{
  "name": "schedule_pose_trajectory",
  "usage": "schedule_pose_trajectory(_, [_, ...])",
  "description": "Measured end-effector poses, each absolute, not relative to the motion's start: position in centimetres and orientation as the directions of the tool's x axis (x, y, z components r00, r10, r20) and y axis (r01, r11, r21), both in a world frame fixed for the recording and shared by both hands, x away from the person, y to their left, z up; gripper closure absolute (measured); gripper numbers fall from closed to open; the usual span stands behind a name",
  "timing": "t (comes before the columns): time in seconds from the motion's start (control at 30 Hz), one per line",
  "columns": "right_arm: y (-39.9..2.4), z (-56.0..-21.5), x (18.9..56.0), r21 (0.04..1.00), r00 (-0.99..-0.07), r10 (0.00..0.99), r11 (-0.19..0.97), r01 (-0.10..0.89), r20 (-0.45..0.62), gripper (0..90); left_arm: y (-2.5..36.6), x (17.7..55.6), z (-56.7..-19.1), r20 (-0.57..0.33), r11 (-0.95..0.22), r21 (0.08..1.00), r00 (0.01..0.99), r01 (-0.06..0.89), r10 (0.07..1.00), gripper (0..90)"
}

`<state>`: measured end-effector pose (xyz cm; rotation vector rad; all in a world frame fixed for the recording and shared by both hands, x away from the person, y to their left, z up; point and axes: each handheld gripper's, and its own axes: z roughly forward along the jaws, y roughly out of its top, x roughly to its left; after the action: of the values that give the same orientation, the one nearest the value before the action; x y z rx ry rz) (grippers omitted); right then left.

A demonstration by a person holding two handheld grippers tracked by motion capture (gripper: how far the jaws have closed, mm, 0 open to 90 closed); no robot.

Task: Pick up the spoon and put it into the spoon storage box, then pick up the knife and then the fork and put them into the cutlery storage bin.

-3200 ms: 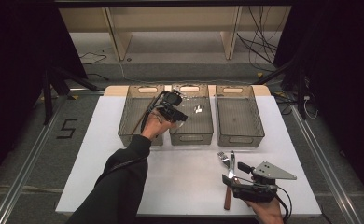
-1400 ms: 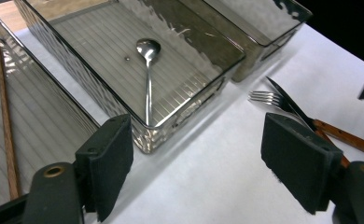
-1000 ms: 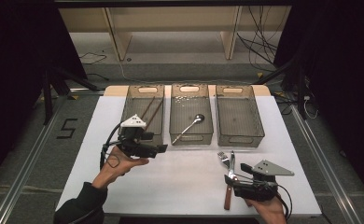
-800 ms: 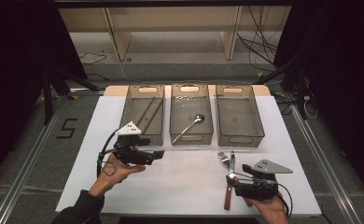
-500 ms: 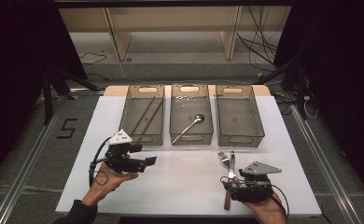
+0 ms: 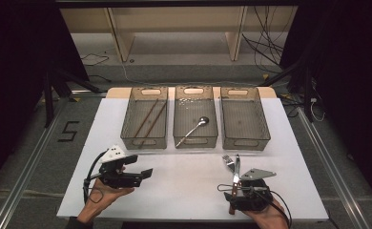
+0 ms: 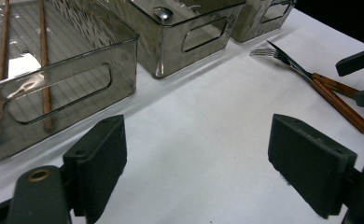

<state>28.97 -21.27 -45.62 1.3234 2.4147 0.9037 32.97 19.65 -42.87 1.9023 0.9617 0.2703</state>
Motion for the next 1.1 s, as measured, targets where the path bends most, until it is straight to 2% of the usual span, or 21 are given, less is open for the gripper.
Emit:
schedule_pose_trajectory(0.63, [-20.9, -46.3, 29.4, 0.532, -0.538, 0.838, 0.416, 0.737, 0.090, 29.9, 20.0, 31.7, -43.5, -0.187, -0.225, 0.848, 0.669, 0.479, 0.719, 17.0])
schedule_pose_trajectory(1.1, [-20.3, -46.5, 29.8, 0.467, -0.532, 0.843, 0.440, 0.767, 0.079, 36.9, 19.7, 31.5, -43.8, -0.178, -0.244, 0.845, 0.681, 0.476, 0.710, 17.0])
